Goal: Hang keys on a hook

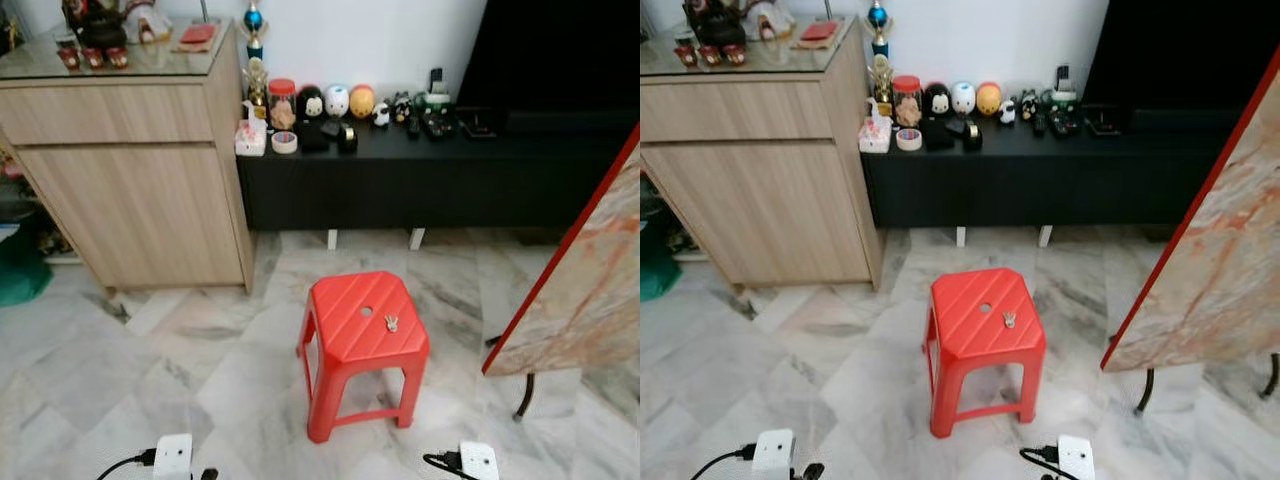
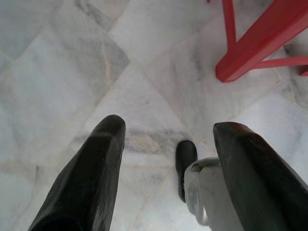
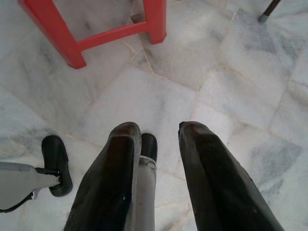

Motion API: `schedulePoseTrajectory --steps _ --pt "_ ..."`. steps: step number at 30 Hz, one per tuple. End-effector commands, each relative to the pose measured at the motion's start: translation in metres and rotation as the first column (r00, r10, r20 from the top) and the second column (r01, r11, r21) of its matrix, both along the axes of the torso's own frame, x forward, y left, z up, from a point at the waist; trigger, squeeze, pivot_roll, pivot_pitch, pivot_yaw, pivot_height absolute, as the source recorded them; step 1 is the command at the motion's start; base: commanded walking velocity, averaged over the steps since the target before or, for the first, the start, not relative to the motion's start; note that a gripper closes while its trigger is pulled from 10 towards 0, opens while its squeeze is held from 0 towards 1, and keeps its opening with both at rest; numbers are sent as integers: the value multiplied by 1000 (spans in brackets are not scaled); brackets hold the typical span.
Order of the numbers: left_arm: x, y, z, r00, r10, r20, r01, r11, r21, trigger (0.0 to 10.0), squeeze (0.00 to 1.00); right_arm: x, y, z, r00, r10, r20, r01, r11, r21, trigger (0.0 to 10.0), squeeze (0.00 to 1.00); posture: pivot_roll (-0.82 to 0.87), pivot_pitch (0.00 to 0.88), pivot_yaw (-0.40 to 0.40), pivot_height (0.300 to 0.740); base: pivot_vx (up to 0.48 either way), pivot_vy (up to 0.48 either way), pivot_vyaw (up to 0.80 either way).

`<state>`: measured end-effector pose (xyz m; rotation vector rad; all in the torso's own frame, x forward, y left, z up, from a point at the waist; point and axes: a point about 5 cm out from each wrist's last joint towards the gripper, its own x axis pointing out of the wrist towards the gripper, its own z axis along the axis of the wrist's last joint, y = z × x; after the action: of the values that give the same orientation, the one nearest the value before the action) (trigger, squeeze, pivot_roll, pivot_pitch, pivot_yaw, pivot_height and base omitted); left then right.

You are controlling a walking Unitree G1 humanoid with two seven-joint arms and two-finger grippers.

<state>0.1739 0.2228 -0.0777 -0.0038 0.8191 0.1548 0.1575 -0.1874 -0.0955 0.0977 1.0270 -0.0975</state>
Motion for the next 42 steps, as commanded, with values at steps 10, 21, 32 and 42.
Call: schedulePoseTrajectory --steps 10,21,32,42 --pt "-1 -1 -1 1000 12 -2 -12 1000 8 10000 0 5 -1 3 1000 16 25 -16 1000 -9 10000 0 79 0 -40 740 0 0 0" --pt "2 -2 0 1000 6 4 -6 1000 -4 10000 0 5 -1 3 999 -27 39 27 1000 6 10000 0 78 0 -38 740 0 0 323" --pt "3 -2 1 1000 -4 10 4 1000 -3 10000 0 6 -1 3 999 10 46 -10 1000 -2 10000 0 80 0 -35 740 0 0 0" --pt "1 -2 0 1000 -11 3 11 1000 -4 10000 0 5 0 3 999 -10 49 10 1000 12 10000 0 81 0 -36 740 195 0 288"
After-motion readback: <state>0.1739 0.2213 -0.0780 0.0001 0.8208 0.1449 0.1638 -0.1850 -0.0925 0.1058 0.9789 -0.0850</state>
